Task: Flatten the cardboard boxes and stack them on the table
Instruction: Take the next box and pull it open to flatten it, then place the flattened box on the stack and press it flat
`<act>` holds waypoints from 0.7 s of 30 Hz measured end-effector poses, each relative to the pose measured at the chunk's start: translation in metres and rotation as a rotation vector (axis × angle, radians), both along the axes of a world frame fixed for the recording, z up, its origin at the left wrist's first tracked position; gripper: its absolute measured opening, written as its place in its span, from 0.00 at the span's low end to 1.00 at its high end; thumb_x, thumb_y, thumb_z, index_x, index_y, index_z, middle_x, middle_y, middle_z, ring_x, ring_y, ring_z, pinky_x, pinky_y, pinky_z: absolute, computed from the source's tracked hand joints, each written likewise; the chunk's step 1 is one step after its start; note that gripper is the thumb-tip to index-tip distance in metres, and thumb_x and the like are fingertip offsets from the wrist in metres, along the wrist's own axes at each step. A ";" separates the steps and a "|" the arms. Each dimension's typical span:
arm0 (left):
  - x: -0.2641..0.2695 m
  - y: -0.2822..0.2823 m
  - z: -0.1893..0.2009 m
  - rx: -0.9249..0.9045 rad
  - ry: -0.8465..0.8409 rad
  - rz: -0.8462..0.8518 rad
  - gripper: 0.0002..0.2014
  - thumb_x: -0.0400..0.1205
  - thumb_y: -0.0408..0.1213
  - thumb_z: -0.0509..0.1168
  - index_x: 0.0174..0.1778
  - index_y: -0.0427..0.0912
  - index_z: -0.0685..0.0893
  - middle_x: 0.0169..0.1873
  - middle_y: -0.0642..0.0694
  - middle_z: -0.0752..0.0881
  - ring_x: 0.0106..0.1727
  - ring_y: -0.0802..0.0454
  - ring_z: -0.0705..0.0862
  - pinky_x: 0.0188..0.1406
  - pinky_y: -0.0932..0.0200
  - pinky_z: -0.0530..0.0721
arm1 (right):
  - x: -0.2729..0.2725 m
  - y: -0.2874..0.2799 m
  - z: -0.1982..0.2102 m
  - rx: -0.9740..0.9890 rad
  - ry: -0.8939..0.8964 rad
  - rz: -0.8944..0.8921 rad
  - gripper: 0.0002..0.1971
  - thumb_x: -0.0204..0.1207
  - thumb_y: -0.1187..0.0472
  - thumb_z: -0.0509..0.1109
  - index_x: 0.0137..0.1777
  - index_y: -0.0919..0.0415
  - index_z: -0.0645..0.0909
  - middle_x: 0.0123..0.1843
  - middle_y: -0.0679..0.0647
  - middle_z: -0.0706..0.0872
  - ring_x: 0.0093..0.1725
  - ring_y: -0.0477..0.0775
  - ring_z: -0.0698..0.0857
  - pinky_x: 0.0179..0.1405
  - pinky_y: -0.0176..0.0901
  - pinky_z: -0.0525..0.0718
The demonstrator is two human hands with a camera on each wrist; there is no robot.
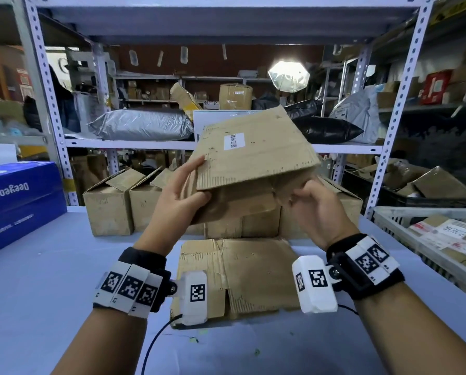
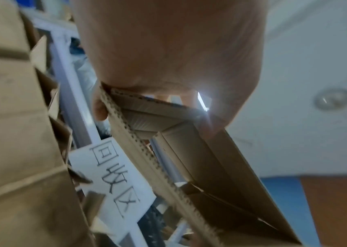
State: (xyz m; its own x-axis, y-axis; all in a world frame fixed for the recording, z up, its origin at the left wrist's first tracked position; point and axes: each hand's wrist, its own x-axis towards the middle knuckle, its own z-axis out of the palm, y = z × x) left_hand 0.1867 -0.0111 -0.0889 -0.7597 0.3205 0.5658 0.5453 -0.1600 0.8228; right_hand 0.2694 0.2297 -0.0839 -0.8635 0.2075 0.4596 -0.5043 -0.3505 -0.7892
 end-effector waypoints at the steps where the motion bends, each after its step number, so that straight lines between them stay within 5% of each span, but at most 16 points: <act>1: -0.002 -0.002 -0.001 -0.116 0.065 0.080 0.33 0.72 0.40 0.70 0.75 0.65 0.80 0.80 0.53 0.74 0.82 0.49 0.72 0.79 0.44 0.76 | 0.002 0.001 0.001 -0.017 0.022 0.069 0.29 0.78 0.72 0.52 0.81 0.72 0.65 0.72 0.69 0.78 0.68 0.64 0.78 0.67 0.56 0.76; 3: -0.004 -0.004 -0.002 -0.325 0.179 0.203 0.32 0.73 0.47 0.78 0.74 0.69 0.79 0.81 0.59 0.69 0.85 0.51 0.60 0.86 0.37 0.60 | 0.003 0.004 0.004 -0.066 0.048 0.172 0.26 0.82 0.60 0.58 0.80 0.65 0.72 0.79 0.70 0.74 0.74 0.69 0.76 0.68 0.61 0.75; 6: -0.005 -0.006 -0.005 -0.524 0.272 0.245 0.32 0.70 0.63 0.78 0.71 0.75 0.79 0.82 0.66 0.65 0.84 0.54 0.54 0.86 0.31 0.54 | 0.002 0.012 0.007 -0.107 -0.033 0.064 0.26 0.83 0.42 0.61 0.71 0.60 0.83 0.72 0.67 0.83 0.70 0.70 0.83 0.59 0.64 0.85; 9: -0.009 -0.007 -0.009 -0.635 0.272 0.226 0.31 0.68 0.74 0.72 0.68 0.72 0.83 0.84 0.63 0.61 0.86 0.53 0.50 0.86 0.28 0.52 | -0.002 0.023 0.002 -0.124 -0.114 -0.007 0.21 0.86 0.49 0.60 0.68 0.62 0.85 0.65 0.66 0.88 0.62 0.67 0.89 0.50 0.61 0.90; 11: -0.015 -0.007 -0.009 -0.509 0.193 0.272 0.23 0.76 0.65 0.70 0.68 0.68 0.83 0.86 0.53 0.58 0.87 0.49 0.52 0.87 0.34 0.53 | -0.002 0.032 -0.003 -0.185 -0.132 -0.002 0.17 0.87 0.57 0.59 0.69 0.63 0.82 0.66 0.66 0.88 0.63 0.66 0.89 0.51 0.59 0.90; 13: -0.023 -0.011 -0.008 -0.321 0.085 0.326 0.20 0.83 0.51 0.71 0.72 0.60 0.82 0.81 0.43 0.68 0.82 0.49 0.69 0.81 0.41 0.71 | -0.001 0.040 -0.011 -0.206 -0.153 -0.003 0.17 0.85 0.61 0.60 0.70 0.65 0.80 0.67 0.67 0.86 0.65 0.65 0.87 0.57 0.60 0.90; 15: -0.028 -0.020 -0.010 -0.171 -0.085 0.262 0.20 0.84 0.43 0.73 0.72 0.58 0.83 0.67 0.49 0.82 0.58 0.60 0.89 0.50 0.56 0.89 | 0.001 0.048 -0.018 -0.168 -0.207 -0.028 0.18 0.85 0.64 0.60 0.72 0.66 0.78 0.68 0.67 0.86 0.67 0.66 0.86 0.65 0.61 0.86; 17: -0.031 -0.028 -0.013 -0.142 -0.218 0.152 0.19 0.82 0.36 0.75 0.66 0.58 0.86 0.56 0.50 0.85 0.41 0.61 0.91 0.33 0.62 0.88 | 0.004 0.054 -0.025 -0.110 -0.278 -0.045 0.17 0.87 0.65 0.59 0.72 0.67 0.77 0.66 0.67 0.87 0.66 0.67 0.87 0.67 0.63 0.84; 21: -0.035 -0.041 -0.025 -0.274 -0.322 0.035 0.16 0.79 0.32 0.77 0.59 0.56 0.91 0.53 0.45 0.89 0.41 0.51 0.94 0.36 0.59 0.91 | 0.012 0.060 -0.035 0.114 -0.477 -0.056 0.12 0.86 0.72 0.59 0.64 0.74 0.79 0.55 0.68 0.90 0.48 0.61 0.91 0.46 0.52 0.93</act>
State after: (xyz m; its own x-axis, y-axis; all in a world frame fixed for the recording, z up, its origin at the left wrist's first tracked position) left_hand 0.1513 -0.0525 -0.1134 -0.8970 0.3965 0.1955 0.2549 0.1025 0.9615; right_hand 0.2810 0.2900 -0.1193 -0.9721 0.2315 0.0378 -0.0927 -0.2315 -0.9684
